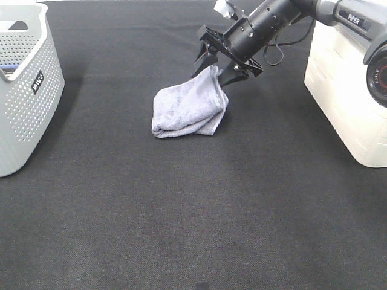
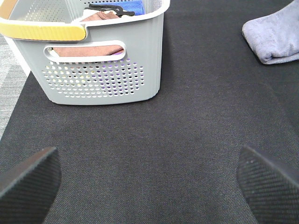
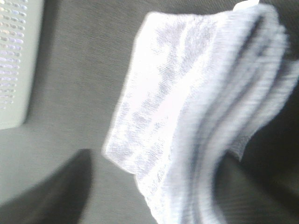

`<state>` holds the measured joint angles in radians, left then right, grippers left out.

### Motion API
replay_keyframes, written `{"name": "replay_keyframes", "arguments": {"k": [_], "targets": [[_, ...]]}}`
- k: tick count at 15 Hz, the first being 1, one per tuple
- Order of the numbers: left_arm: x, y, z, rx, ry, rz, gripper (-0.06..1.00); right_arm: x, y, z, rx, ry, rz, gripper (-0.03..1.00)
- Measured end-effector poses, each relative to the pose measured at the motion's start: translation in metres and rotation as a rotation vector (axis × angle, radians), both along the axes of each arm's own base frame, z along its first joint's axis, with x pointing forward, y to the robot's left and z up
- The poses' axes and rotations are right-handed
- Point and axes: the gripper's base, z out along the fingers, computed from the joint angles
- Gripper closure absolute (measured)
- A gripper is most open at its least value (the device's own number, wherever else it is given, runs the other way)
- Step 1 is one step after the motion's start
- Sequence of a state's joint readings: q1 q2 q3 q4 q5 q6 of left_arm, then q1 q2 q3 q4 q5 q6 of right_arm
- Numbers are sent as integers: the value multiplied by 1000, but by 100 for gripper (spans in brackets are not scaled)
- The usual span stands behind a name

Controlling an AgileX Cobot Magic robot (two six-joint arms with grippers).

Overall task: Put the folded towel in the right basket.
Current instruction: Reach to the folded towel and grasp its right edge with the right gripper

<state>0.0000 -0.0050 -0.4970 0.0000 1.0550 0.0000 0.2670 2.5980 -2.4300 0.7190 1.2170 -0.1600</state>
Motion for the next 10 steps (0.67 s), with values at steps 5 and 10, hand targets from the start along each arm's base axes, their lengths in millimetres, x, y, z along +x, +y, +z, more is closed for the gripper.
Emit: {"name": "replay_keyframes", "arguments": {"k": [5, 10], "targets": [[0, 0, 0, 0, 0, 0, -3, 3, -13, -9, -170, -11, -34, 23], [0, 0, 0, 0, 0, 0, -3, 0, -15, -51, -223, 85, -35, 23]]}}
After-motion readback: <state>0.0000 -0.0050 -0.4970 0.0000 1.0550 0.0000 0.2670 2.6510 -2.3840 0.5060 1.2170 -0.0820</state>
